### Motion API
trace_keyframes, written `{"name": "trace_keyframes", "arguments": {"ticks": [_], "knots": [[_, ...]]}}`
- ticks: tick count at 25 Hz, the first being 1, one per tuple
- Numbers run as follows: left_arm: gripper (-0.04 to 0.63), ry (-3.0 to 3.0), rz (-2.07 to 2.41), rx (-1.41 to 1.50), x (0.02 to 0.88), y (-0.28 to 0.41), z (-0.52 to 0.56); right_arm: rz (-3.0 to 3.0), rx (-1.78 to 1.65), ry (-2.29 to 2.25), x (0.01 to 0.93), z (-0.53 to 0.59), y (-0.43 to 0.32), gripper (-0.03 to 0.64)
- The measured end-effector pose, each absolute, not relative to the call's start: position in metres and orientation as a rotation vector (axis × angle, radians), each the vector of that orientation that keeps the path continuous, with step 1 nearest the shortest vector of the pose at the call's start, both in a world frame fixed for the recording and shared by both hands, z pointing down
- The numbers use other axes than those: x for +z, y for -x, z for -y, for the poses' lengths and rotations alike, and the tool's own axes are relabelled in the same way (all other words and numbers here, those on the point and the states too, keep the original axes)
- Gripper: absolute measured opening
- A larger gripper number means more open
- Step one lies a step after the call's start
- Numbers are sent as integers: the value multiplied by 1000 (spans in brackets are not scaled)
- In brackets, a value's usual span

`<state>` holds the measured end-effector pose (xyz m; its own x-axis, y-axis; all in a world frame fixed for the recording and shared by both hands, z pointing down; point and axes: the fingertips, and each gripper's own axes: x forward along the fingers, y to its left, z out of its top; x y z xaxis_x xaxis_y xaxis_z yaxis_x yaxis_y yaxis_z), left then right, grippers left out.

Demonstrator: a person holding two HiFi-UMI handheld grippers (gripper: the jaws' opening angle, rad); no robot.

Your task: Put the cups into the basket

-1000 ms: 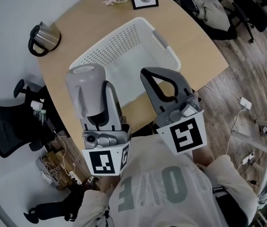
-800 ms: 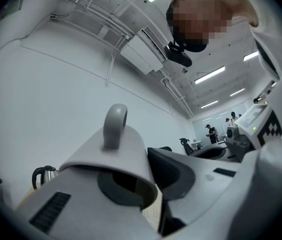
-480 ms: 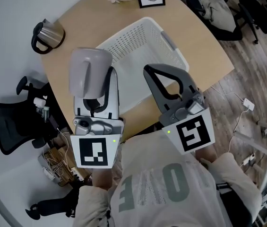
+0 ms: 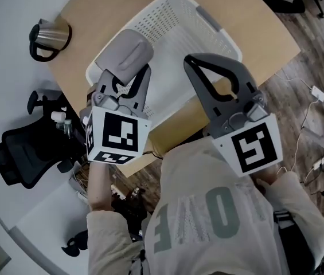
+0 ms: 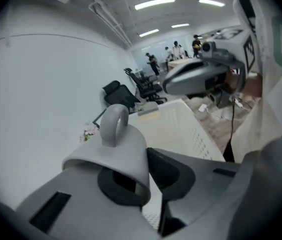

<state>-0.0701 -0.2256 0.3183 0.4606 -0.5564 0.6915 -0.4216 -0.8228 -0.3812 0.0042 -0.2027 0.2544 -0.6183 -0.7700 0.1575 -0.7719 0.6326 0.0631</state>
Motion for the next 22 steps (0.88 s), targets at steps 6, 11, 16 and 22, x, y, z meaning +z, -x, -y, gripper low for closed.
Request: {"name": "trace_keyframes", "arguments": {"ticks": [6, 11, 16, 22], "knots": [[48, 2375, -374, -1701, 403, 71, 233, 2637, 122, -1355, 277, 214, -22, -3], [48, 2179, -55, -1878, 465, 69, 228, 2576, 164, -1439, 289, 226, -40, -3], [48, 2067, 264, -2093, 507, 76, 205, 2580, 231, -1519, 291, 233, -59, -3], [48, 1961, 350, -2198, 539, 87, 204, 2628, 286, -1564, 287, 235, -65, -3]]}}
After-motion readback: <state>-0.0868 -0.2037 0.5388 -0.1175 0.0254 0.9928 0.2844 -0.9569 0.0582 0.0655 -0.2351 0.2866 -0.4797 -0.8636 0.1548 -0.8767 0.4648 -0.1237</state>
